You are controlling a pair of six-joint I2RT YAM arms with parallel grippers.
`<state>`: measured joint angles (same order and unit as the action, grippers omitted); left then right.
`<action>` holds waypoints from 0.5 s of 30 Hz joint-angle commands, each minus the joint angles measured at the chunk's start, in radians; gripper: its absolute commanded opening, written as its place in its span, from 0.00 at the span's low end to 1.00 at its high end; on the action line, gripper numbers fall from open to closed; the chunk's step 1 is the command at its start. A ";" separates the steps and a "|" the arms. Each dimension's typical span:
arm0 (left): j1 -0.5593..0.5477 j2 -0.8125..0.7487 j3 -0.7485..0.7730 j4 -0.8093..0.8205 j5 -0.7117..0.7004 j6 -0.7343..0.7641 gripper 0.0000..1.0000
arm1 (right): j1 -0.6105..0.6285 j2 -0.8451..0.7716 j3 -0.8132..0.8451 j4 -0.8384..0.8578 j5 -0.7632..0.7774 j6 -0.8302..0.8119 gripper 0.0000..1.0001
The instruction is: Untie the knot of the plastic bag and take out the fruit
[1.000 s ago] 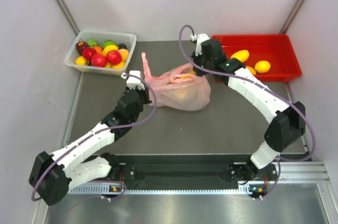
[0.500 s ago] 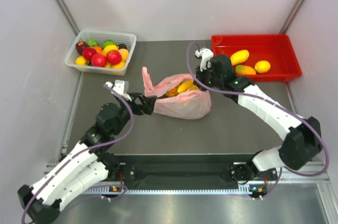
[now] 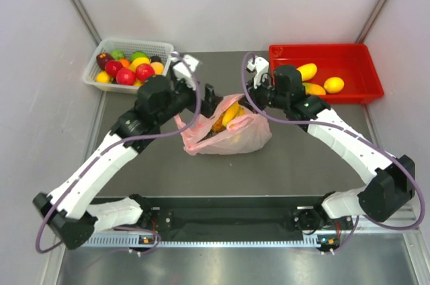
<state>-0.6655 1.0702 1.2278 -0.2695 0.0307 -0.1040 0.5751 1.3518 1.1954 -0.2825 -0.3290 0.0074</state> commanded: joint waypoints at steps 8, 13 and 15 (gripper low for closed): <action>0.001 0.218 0.127 -0.152 0.265 0.178 0.99 | 0.006 -0.011 0.113 0.031 -0.105 -0.050 0.01; 0.001 0.247 0.096 -0.126 0.270 0.165 0.99 | 0.006 -0.016 0.113 0.025 -0.110 -0.047 0.01; 0.001 0.258 0.093 -0.119 0.238 0.158 0.92 | 0.006 -0.016 0.113 0.025 -0.111 -0.046 0.02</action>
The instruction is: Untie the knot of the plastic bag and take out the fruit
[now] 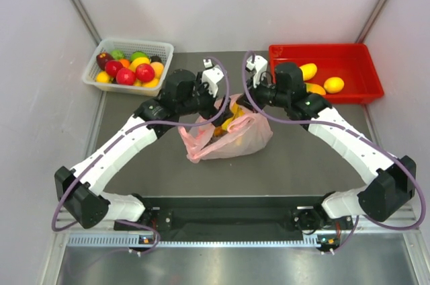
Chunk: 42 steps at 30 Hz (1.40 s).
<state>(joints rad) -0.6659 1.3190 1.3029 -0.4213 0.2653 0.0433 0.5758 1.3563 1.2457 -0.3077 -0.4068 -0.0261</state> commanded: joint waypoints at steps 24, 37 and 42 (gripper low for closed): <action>0.026 0.046 0.110 0.252 -0.485 -0.033 0.00 | 0.056 -0.039 -0.003 -0.206 0.218 0.014 0.43; 0.075 -0.021 0.072 0.279 -0.497 -0.115 0.00 | 0.084 -0.083 0.021 -0.223 0.476 0.118 0.66; 0.075 -0.102 -0.118 0.254 -0.428 -0.200 0.00 | 0.131 -0.086 0.038 -0.206 0.462 0.143 0.71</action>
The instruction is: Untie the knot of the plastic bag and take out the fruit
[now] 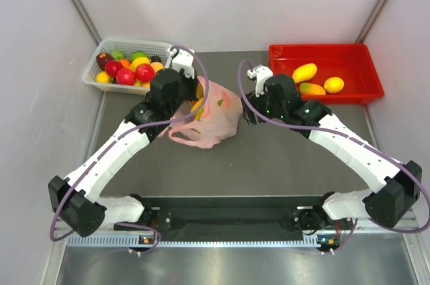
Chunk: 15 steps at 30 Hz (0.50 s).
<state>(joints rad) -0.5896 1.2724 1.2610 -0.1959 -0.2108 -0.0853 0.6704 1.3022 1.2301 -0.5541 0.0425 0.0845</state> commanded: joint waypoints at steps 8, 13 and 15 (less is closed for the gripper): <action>-0.001 -0.137 -0.210 -0.030 0.120 -0.192 0.00 | 0.164 -0.030 0.002 0.192 0.049 0.159 0.82; -0.001 -0.162 -0.219 -0.036 0.182 -0.263 0.00 | 0.273 0.017 0.025 0.212 0.169 0.213 0.85; -0.001 -0.165 -0.224 -0.036 0.205 -0.275 0.00 | 0.300 0.041 0.052 0.191 0.227 0.227 0.86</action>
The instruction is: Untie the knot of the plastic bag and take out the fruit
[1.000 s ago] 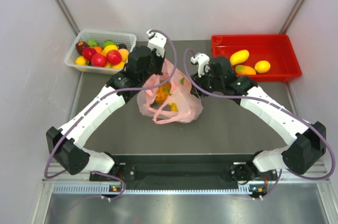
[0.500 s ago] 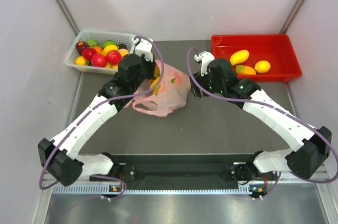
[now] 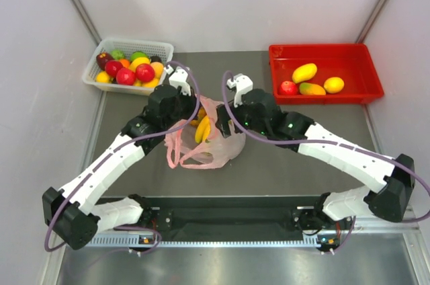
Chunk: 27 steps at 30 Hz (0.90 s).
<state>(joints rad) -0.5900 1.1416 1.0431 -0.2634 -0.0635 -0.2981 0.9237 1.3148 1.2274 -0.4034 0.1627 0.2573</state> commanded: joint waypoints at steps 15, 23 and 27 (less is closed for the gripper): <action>-0.001 -0.063 -0.066 0.066 0.051 -0.127 0.00 | 0.165 0.271 0.110 -0.119 0.560 0.404 0.68; -0.001 -0.138 -0.115 0.030 -0.030 -0.108 0.00 | 0.080 0.183 -0.029 -0.213 0.621 0.364 0.05; -0.001 -0.155 -0.144 0.030 -0.038 -0.121 0.00 | 0.012 0.097 -0.083 -0.221 0.604 0.242 0.05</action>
<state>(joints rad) -0.6109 1.0409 0.9077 -0.2745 -0.0071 -0.4187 1.0142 1.4864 1.1893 -0.5098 0.6827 0.5968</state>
